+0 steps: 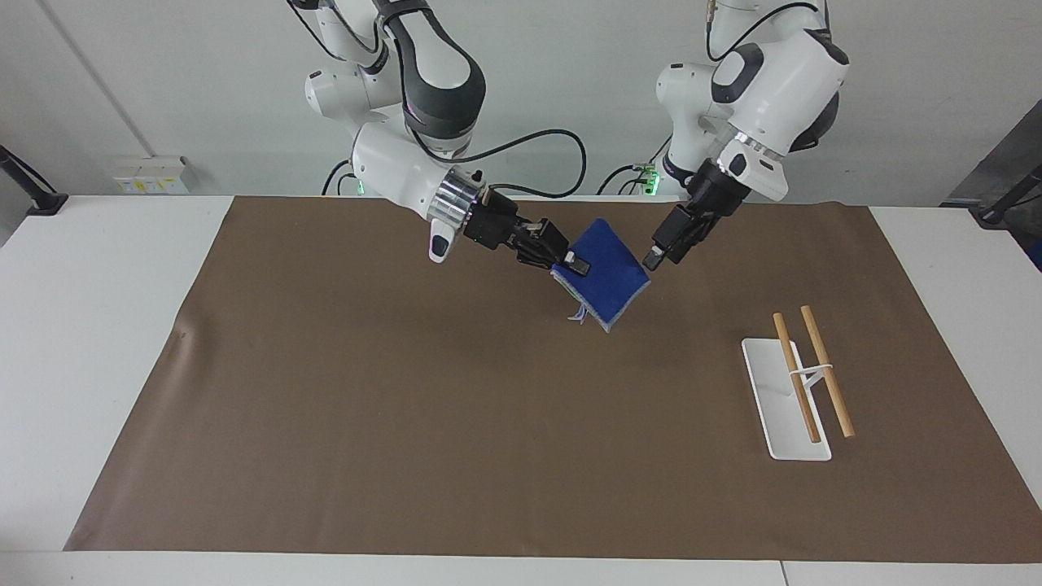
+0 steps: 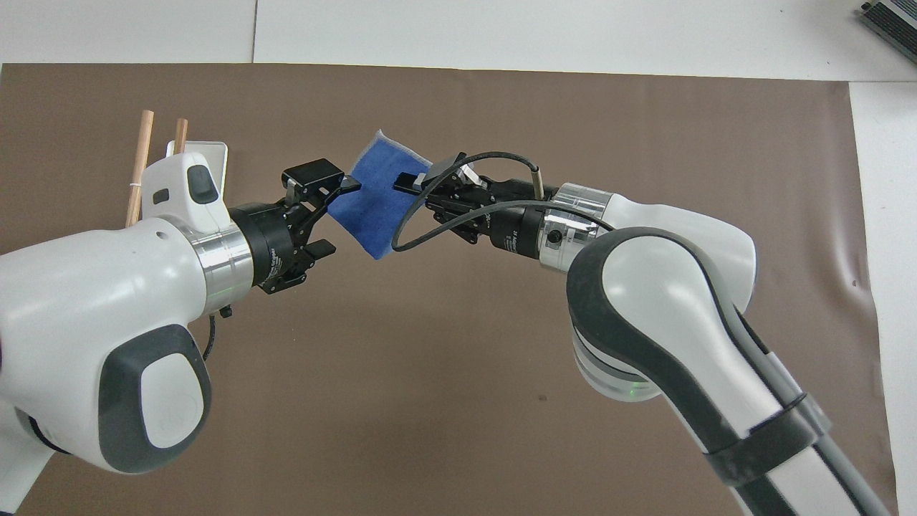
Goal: Right arm passes towel to left arm to hang
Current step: 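Grasp the towel's free edge with the left gripper near the right gripper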
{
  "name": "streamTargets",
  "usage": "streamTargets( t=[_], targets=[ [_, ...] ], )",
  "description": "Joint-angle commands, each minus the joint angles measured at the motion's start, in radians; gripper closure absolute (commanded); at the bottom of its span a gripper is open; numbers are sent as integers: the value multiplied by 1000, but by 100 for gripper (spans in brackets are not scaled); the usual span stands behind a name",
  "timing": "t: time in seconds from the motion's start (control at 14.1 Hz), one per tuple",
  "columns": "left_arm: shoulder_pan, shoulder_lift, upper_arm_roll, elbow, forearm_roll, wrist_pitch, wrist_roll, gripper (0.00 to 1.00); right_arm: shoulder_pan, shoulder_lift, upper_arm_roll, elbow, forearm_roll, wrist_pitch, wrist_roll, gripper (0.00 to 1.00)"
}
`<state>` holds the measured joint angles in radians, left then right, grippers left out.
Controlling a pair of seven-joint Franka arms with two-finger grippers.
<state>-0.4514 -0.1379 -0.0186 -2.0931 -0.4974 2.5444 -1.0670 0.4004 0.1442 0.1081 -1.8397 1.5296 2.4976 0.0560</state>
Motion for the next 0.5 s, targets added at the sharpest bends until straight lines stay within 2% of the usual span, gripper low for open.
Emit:
streamTargets(
  t=[0.0,0.14,0.36,0.43],
  targets=[
    [-55,27,16,-19,-59,120,-65,0,0,-2,10,-3,23,27,7,100],
    [-53,38,16,-12,-86,146,-65,3,2,-2,10,-3,23,46,8,100],
    [-43,50,17,4,-86,160,-64,53,20,-2,10,-4,23,76,8,100],
    [-41,52,17,10,-86,165,-65,66,20,-2,10,-6,23,76,8,100]
  ],
)
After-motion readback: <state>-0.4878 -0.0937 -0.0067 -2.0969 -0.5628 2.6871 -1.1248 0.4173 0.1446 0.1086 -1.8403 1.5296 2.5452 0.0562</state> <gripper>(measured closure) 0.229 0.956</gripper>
